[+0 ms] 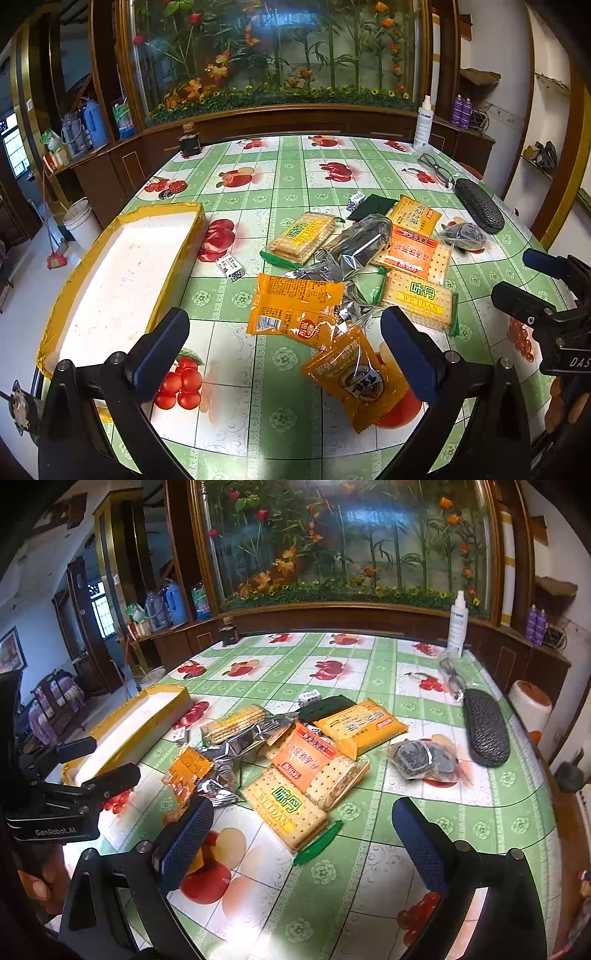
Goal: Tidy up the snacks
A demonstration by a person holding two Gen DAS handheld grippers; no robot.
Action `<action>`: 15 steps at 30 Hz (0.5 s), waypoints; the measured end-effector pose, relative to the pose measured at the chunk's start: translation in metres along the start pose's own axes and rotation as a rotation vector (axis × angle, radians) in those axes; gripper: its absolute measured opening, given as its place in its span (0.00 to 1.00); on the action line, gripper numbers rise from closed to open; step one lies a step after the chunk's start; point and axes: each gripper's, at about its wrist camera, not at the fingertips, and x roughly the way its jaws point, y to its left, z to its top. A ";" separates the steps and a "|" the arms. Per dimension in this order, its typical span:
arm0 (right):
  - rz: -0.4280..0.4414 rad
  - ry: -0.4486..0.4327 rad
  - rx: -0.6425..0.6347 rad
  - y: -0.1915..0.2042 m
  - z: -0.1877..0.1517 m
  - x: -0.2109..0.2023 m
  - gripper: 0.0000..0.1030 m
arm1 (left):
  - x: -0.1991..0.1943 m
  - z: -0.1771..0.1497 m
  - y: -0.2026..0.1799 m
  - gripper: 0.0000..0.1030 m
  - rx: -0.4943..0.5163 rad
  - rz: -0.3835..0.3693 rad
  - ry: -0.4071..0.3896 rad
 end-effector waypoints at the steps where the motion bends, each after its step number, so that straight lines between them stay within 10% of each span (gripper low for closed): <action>1: -0.022 -0.006 -0.010 0.002 0.001 -0.002 0.96 | 0.000 0.000 0.001 1.00 -0.005 -0.001 0.000; 8: -0.308 -0.036 -0.102 0.022 0.004 -0.002 0.96 | 0.002 0.000 0.008 1.00 -0.037 0.001 0.013; 15: -0.360 -0.053 -0.124 0.026 0.007 -0.003 0.96 | 0.001 -0.002 0.009 1.00 -0.046 0.005 0.017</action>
